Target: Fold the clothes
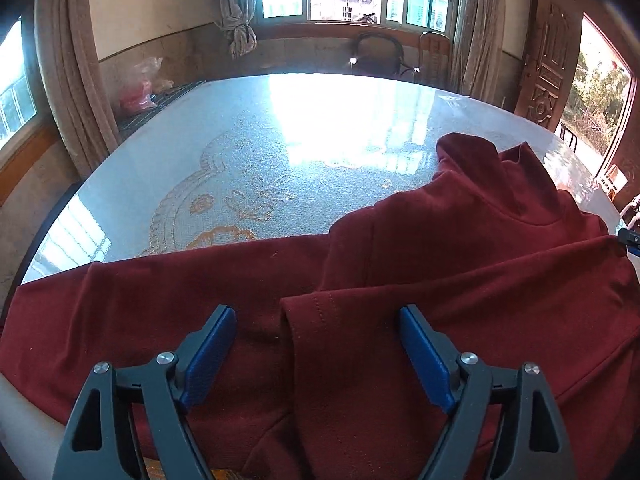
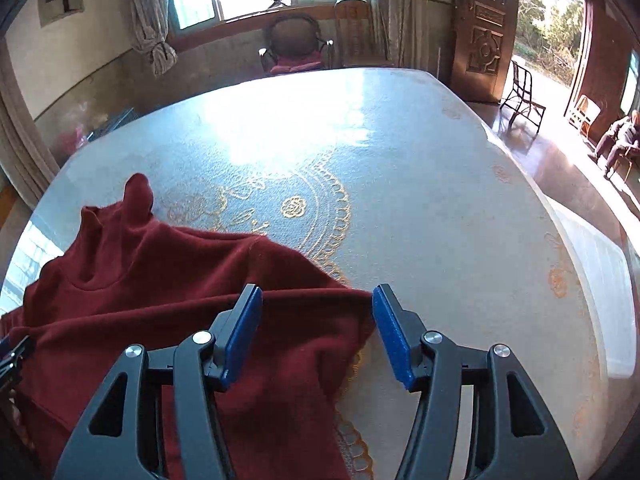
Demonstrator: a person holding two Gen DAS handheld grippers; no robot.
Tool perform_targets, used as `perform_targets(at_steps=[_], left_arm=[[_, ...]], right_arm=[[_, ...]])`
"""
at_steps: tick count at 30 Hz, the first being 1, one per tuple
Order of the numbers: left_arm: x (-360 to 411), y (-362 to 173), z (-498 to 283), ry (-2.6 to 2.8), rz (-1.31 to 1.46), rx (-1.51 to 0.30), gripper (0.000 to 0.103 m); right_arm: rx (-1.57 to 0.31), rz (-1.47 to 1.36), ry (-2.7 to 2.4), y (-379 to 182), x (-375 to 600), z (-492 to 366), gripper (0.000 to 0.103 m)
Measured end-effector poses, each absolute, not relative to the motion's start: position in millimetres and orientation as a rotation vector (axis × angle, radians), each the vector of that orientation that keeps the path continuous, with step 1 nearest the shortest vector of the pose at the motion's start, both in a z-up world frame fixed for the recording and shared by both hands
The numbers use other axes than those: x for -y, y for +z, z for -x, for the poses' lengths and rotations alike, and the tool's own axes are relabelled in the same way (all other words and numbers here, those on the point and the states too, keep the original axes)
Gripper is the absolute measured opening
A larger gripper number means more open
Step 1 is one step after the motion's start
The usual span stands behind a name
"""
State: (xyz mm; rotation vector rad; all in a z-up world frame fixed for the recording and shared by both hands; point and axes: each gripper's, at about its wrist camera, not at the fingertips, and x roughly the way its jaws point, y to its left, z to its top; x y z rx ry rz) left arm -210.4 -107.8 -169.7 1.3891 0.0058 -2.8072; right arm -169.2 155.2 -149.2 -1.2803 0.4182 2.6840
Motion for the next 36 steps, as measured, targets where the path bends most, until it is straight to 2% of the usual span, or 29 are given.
perform_targets(at_steps=[5, 8, 10, 11, 12, 13, 17, 22, 24, 26, 32, 36], left_arm=[[108.8, -169.9, 210.3, -2.804, -1.39, -0.003, 0.089], [105.4, -168.5, 211.4, -2.8, -1.391, -0.005, 0.089], [105.8, -168.5, 211.2, -2.797, -1.391, -0.003, 0.09], [105.8, -168.6, 211.5, -2.793, -1.391, -0.002, 0.091], [106.1, -168.8, 211.6, -2.789, -1.391, -0.001, 0.093], [106.4, -168.9, 211.7, -2.785, -1.391, -0.001, 0.093], [105.5, -168.9, 213.0, -2.778, -1.391, -0.003, 0.095], [103.0, -169.7, 213.2, -2.766, -1.391, -0.005, 0.098], [102.4, -169.9, 213.4, -2.762, -1.392, -0.008, 0.098], [102.3, -170.2, 213.0, -2.762, -1.393, -0.01, 0.099], [101.6, -169.7, 211.6, -2.76, -1.394, -0.009, 0.099], [101.7, -169.9, 210.8, -2.755, -1.392, -0.01, 0.1]], right_arm=[[-0.771, 1.372, 2.633, -151.3, -202.5, 159.8, 0.06], [-0.845, 1.487, 2.604, -163.6, -207.2, 168.9, 0.048], [-0.849, 1.504, 2.599, -168.2, -207.5, 173.7, 0.046], [-0.819, 1.503, 2.604, -170.0, -205.6, 176.5, 0.039], [-0.803, 1.523, 2.606, -172.3, -203.8, 180.1, 0.01], [-0.813, 1.54, 2.607, -173.8, -203.1, 183.4, 0.005], [-0.833, 1.45, 2.706, -159.8, -206.8, 190.6, 0.005], [-0.84, 1.468, 2.672, -176.9, -215.8, 191.0, 0.007], [-0.907, 1.426, 2.679, -174.5, -221.6, 176.4, 0.022], [-0.909, 1.399, 2.728, -161.4, -221.1, 151.1, 0.027], [-0.529, 1.533, 2.862, -145.3, -181.3, 73.2, 0.027], [-0.456, 1.585, 2.884, -153.0, -163.3, 62.4, 0.027]])
